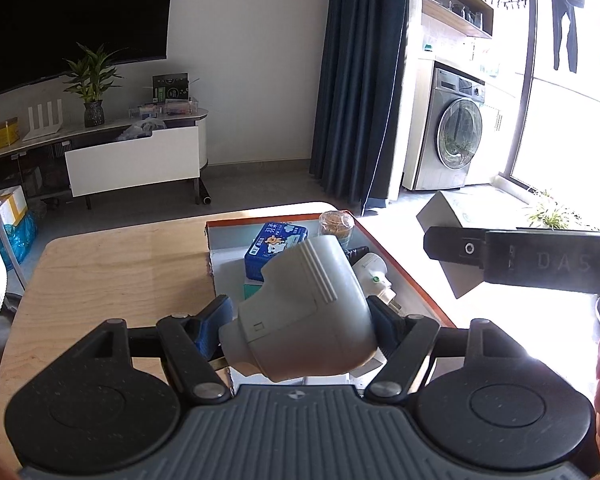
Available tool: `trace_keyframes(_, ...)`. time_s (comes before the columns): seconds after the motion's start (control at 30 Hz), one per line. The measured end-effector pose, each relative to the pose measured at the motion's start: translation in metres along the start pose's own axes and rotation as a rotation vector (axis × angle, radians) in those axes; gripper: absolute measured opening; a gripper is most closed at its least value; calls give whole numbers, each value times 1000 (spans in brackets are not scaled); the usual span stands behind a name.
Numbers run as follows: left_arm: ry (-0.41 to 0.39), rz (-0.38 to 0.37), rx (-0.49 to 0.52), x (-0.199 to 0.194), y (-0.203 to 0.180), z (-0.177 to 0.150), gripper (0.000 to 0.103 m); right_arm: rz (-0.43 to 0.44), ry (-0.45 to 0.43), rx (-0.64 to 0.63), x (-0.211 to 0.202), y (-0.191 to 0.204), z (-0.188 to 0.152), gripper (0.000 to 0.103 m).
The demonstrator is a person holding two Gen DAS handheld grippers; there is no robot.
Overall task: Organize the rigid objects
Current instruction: 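Carry the white heater and white box with both tools over the tray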
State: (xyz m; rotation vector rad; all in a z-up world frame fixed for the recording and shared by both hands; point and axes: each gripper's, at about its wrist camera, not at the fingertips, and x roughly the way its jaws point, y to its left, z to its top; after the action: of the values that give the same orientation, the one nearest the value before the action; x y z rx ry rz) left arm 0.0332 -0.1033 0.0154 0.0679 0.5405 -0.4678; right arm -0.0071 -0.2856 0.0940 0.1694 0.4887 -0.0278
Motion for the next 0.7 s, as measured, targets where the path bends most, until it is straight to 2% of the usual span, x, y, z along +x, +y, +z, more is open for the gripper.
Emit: trace_keyframes(0.7, 51, -46, 28, 21, -10, 3, 74, -31, 48, -12, 38, -6, 8, 92)
